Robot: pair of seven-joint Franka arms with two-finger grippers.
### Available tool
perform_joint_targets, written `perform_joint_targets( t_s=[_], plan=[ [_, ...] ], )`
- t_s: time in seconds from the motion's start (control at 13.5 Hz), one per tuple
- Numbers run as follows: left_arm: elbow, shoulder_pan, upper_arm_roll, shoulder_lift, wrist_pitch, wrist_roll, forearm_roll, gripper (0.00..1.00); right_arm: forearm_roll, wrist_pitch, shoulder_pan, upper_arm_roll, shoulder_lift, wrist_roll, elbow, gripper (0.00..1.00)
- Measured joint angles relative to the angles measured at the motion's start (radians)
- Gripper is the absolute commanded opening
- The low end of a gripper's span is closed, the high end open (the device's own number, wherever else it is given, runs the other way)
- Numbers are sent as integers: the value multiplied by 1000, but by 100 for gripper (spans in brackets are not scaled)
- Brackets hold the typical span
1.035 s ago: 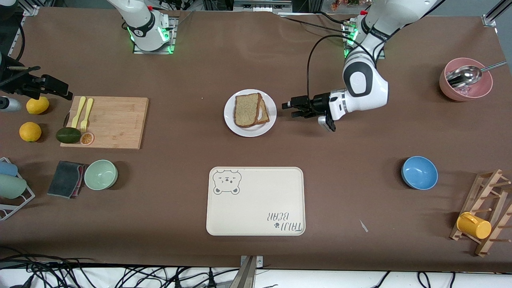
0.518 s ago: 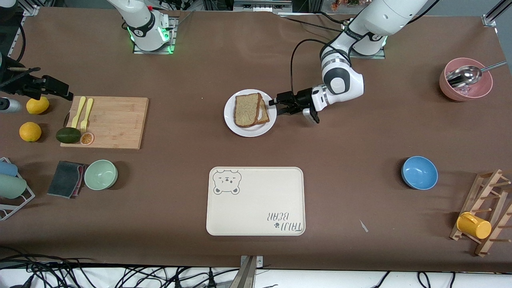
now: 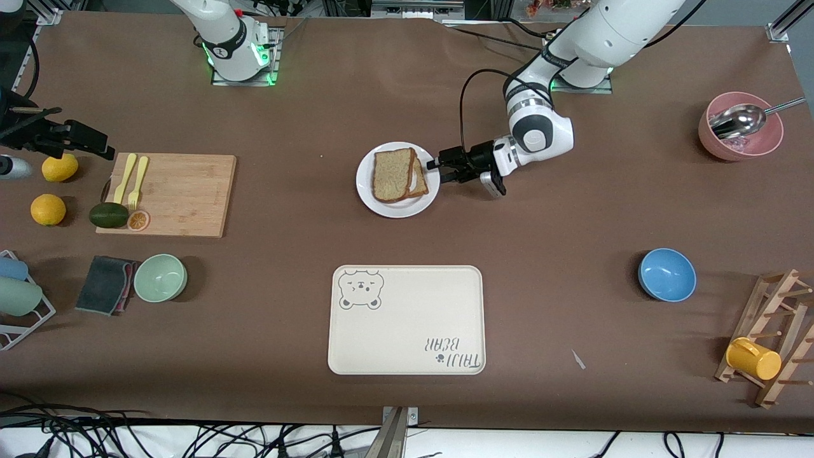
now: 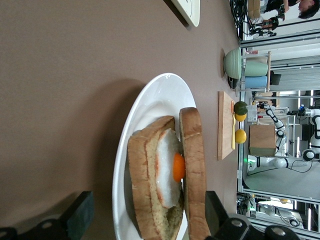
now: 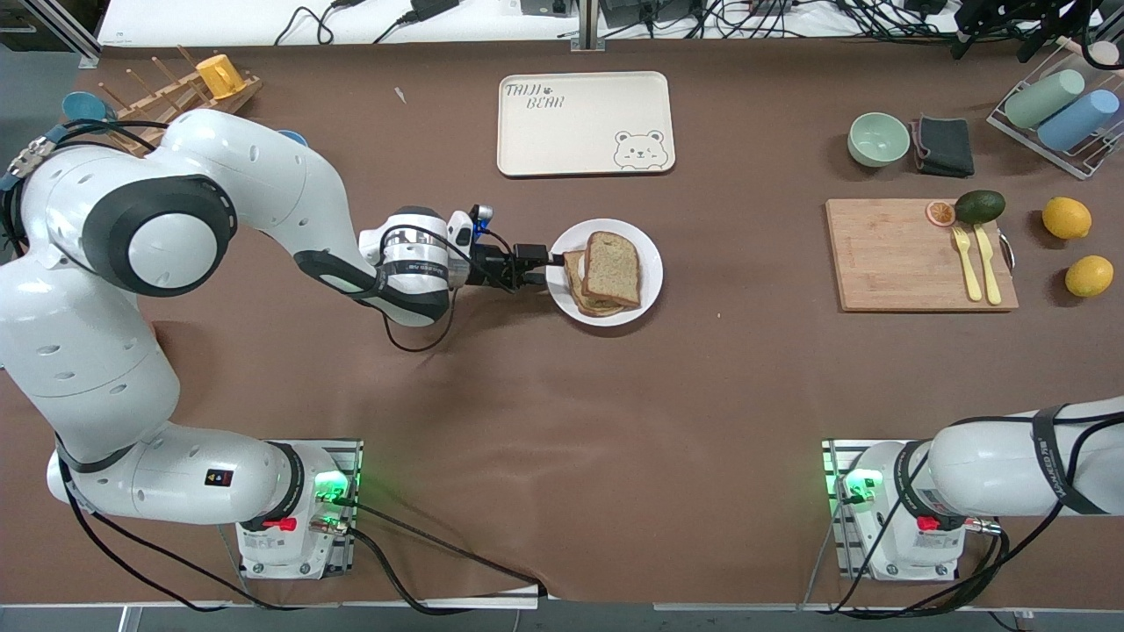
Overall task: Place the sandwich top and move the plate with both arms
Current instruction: 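Grip the plate rim with the left gripper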
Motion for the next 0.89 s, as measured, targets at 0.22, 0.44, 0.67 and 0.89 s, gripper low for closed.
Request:
perform_joint_targets(
  t_s=[0.22, 0.44, 0.67, 0.89],
  plan=[
    [3, -15, -1, 20, -1, 44, -42, 81, 0, 0, 0, 0, 0, 0, 0, 100],
    [4, -39, -1, 23, 0, 46, -59, 62, 0, 0, 0, 0, 0, 0, 0, 100],
    [5, -42, 1, 31, 0, 47, -59, 41, 0, -1, -1, 0, 0, 0, 0, 100],
    [6, -41, 2, 39, 0, 77, -59, 32, 0, -1, -1, 0, 0, 0, 0, 100]
  ],
)
